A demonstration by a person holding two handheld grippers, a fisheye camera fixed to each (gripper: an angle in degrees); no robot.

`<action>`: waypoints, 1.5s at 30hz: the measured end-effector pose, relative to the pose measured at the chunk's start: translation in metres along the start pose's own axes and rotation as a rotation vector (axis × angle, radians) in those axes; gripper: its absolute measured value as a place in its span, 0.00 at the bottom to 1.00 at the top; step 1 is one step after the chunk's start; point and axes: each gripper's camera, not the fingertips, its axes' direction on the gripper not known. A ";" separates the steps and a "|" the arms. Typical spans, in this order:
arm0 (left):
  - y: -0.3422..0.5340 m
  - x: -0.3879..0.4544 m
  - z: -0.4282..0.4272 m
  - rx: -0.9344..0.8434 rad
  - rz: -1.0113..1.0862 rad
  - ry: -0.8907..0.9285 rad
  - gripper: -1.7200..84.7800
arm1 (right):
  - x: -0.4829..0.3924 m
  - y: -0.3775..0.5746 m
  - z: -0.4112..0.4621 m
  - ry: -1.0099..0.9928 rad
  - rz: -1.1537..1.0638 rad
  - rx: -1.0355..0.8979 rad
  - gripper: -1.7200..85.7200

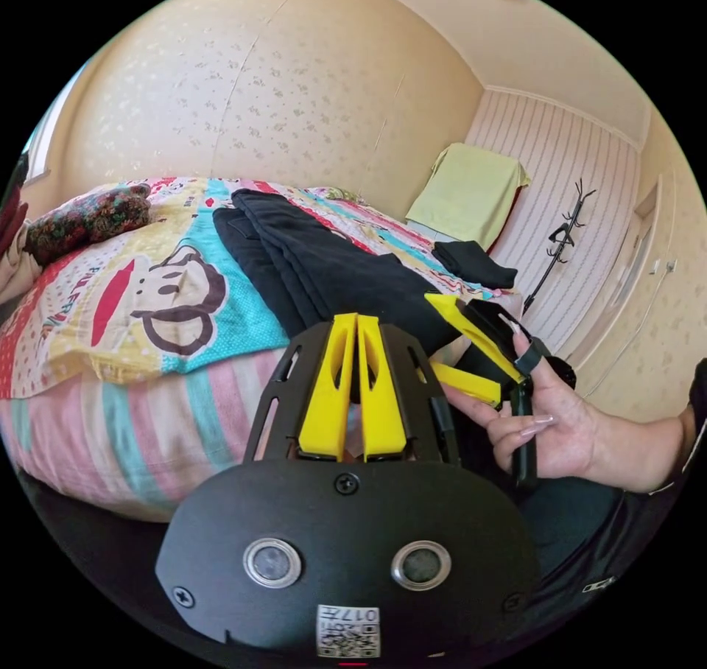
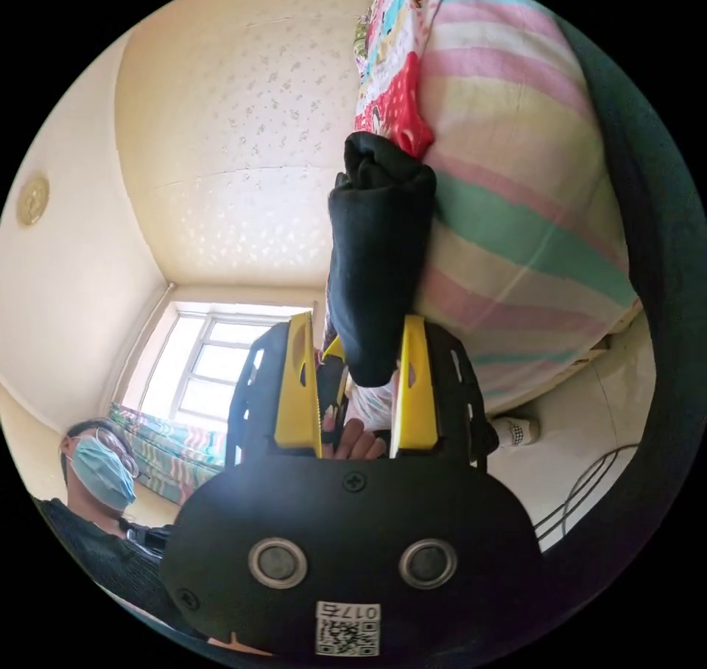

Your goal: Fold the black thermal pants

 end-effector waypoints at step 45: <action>-0.045 0.001 -0.087 0.117 -0.061 0.082 0.01 | -0.084 0.017 0.041 0.076 -0.065 -0.007 0.09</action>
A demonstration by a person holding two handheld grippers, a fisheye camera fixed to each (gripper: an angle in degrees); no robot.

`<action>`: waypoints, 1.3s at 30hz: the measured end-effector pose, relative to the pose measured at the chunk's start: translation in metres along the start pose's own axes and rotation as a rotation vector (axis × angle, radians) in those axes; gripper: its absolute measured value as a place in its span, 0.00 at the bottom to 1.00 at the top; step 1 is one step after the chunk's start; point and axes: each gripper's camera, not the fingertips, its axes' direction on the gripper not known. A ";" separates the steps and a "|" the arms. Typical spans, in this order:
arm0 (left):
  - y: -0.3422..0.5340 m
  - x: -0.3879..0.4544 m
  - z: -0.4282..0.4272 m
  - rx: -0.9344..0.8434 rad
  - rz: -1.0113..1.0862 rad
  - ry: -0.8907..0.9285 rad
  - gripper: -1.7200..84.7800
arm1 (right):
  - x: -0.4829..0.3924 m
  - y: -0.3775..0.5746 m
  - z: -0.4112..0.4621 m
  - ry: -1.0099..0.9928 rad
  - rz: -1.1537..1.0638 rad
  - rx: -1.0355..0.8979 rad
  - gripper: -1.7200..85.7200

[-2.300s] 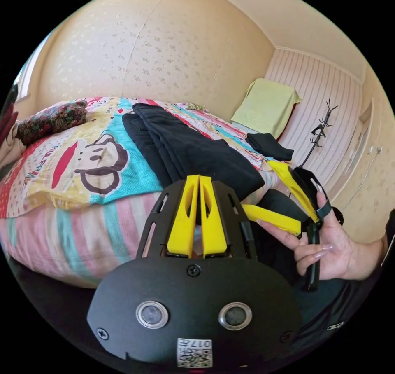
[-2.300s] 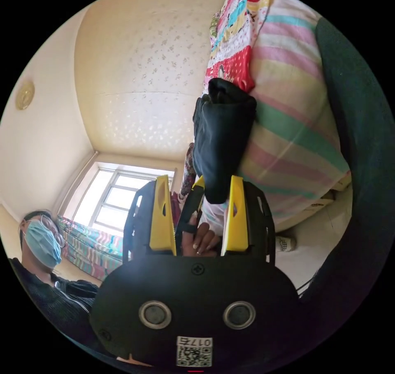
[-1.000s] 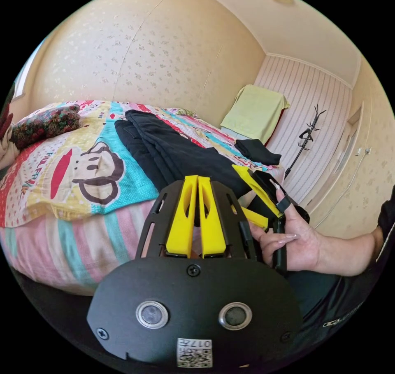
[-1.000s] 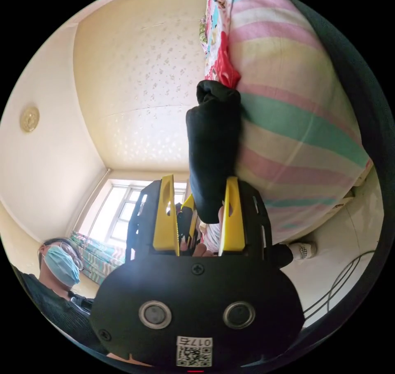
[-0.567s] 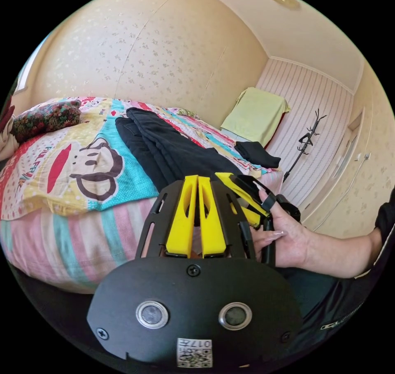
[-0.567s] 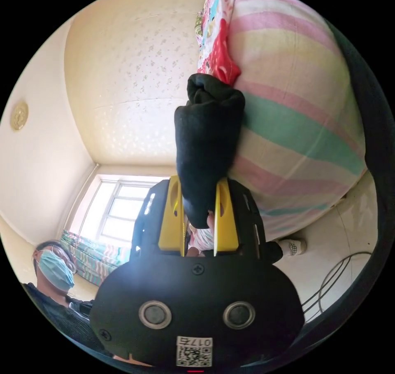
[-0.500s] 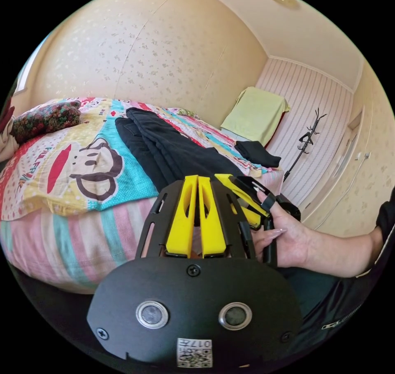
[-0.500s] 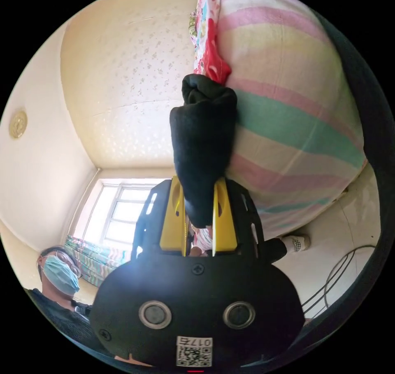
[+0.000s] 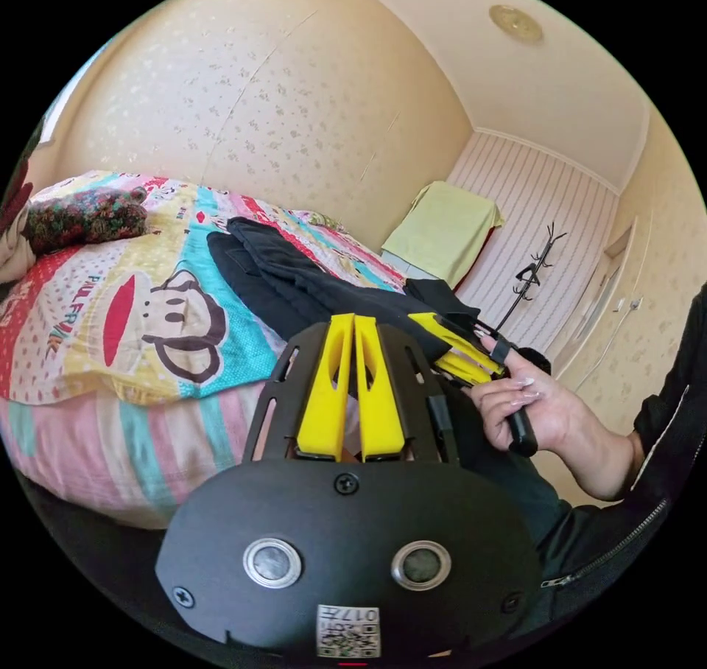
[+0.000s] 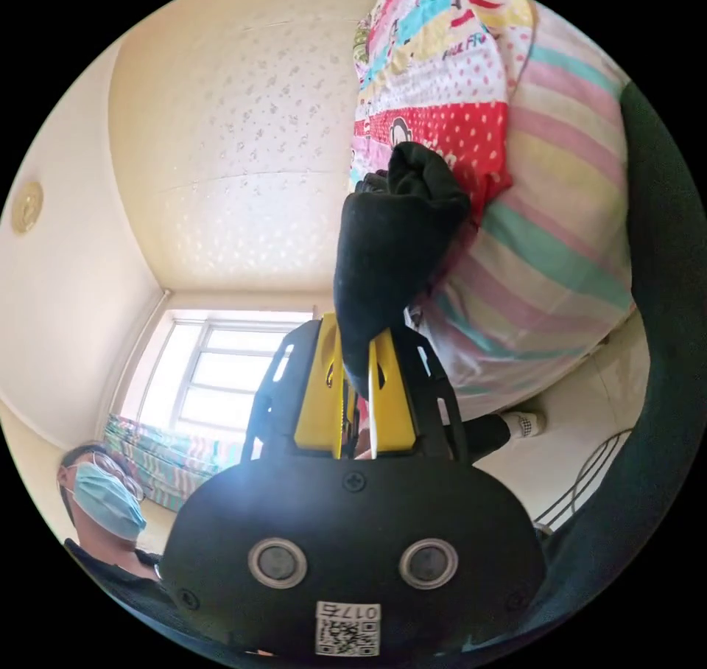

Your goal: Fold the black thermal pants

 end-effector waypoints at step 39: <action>-0.141 0.005 0.160 -0.582 0.201 0.282 0.01 | -0.071 -0.075 -0.008 0.128 -0.092 -0.432 0.10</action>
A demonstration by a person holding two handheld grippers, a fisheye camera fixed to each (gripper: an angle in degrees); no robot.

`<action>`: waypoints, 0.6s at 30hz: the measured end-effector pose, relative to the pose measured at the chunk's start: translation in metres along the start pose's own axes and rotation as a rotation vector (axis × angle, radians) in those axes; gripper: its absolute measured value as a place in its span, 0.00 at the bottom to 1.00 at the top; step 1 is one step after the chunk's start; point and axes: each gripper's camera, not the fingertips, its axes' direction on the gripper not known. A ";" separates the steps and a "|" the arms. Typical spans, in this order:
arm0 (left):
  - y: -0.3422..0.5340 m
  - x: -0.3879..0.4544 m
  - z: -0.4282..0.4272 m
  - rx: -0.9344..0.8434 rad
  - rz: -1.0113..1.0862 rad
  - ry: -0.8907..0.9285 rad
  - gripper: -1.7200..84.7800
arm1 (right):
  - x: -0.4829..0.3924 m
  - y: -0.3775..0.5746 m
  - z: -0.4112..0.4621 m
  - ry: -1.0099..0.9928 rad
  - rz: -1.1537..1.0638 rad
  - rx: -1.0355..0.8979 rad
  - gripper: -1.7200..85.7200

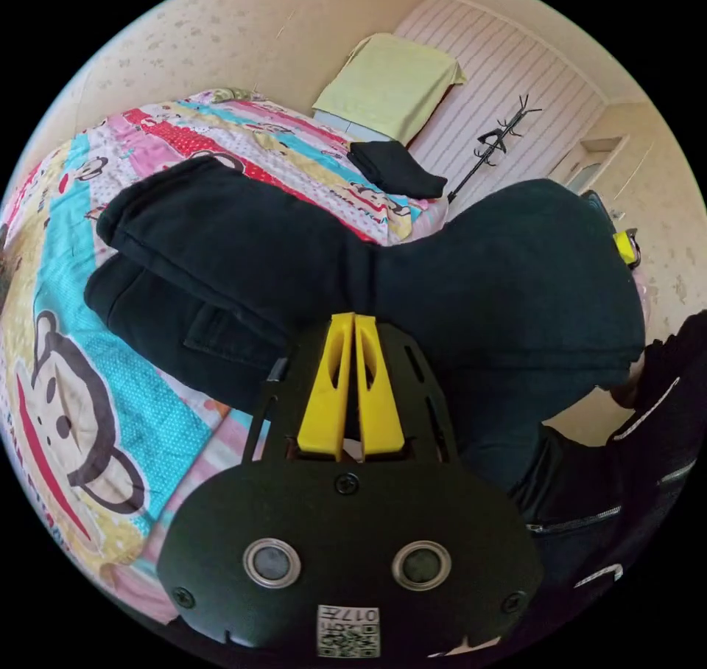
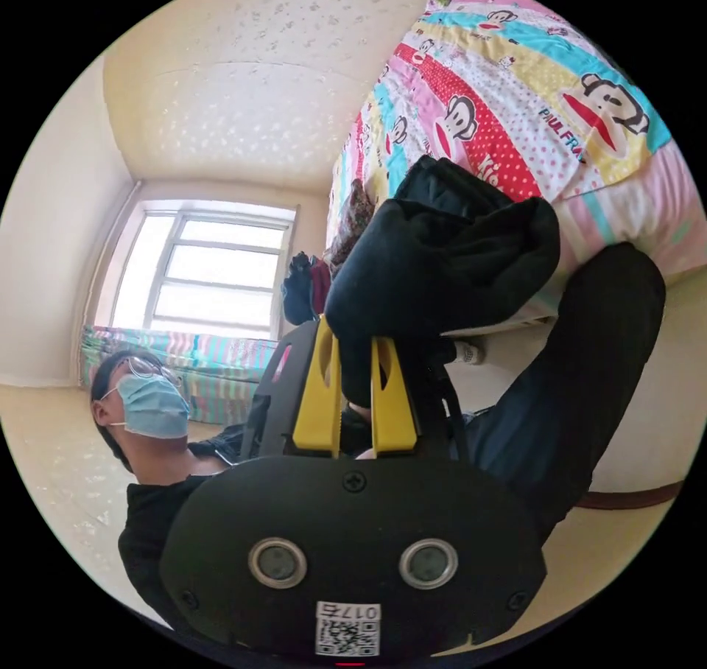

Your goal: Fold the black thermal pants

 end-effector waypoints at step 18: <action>0.036 -0.086 -0.064 0.235 -0.223 0.131 0.01 | 0.061 -0.276 0.195 -0.052 0.379 0.089 0.08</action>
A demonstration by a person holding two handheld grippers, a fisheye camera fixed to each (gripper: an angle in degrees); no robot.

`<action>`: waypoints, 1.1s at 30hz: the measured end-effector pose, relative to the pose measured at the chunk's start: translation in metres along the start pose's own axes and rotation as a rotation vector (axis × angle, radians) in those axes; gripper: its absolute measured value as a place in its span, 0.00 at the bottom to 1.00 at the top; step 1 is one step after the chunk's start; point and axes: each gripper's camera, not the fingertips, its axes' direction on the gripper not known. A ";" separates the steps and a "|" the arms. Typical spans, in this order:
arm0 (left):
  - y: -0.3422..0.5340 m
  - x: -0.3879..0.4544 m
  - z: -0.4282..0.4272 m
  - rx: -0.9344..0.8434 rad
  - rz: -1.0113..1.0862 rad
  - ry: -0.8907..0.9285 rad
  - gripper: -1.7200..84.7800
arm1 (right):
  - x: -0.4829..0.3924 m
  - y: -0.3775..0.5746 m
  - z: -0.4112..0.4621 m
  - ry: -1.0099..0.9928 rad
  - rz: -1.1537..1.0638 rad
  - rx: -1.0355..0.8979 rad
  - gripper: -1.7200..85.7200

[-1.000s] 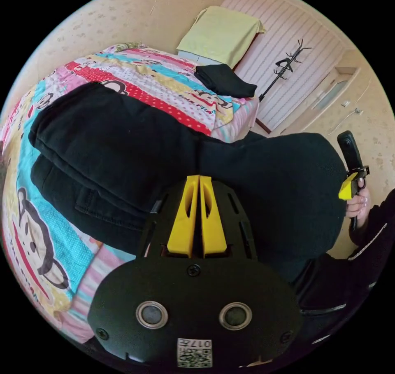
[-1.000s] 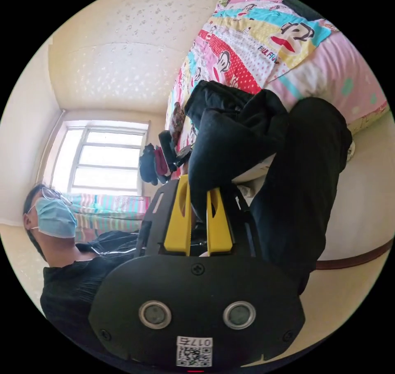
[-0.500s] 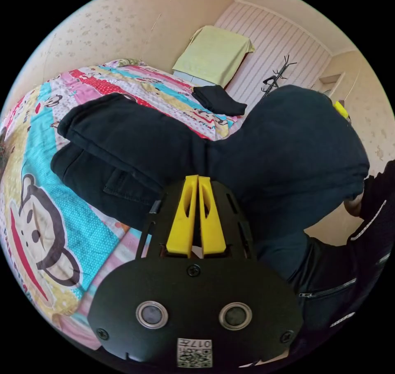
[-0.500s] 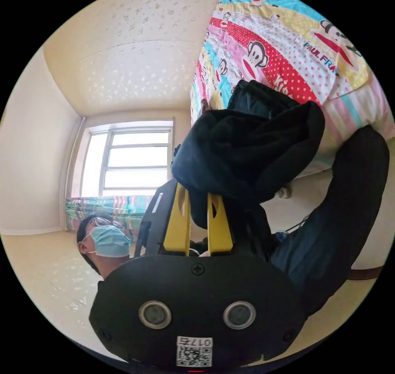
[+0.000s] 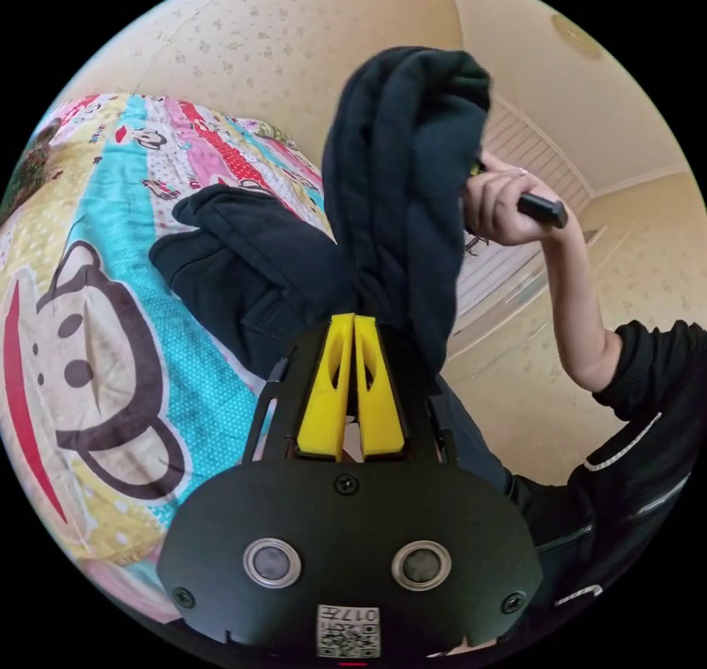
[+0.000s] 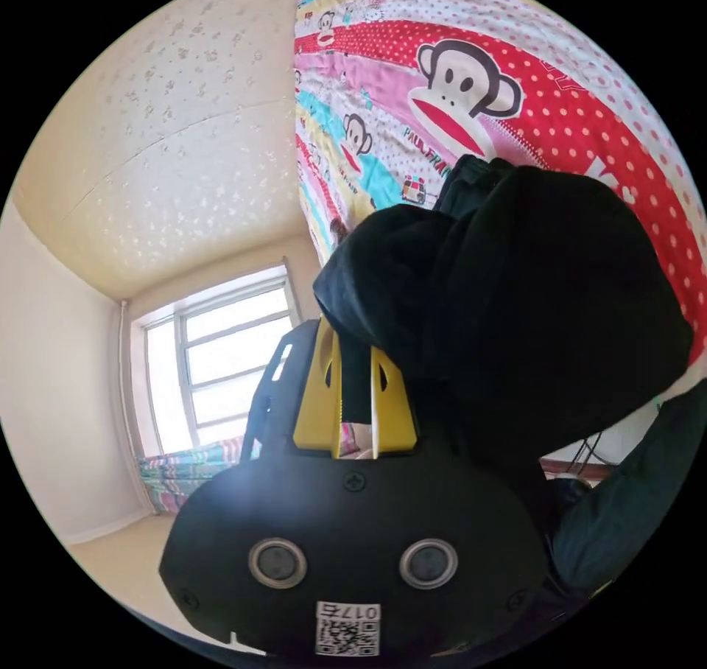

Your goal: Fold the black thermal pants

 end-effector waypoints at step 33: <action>0.039 0.116 0.004 0.167 0.045 -0.526 0.01 | 0.017 0.169 0.180 1.179 -1.362 0.142 0.07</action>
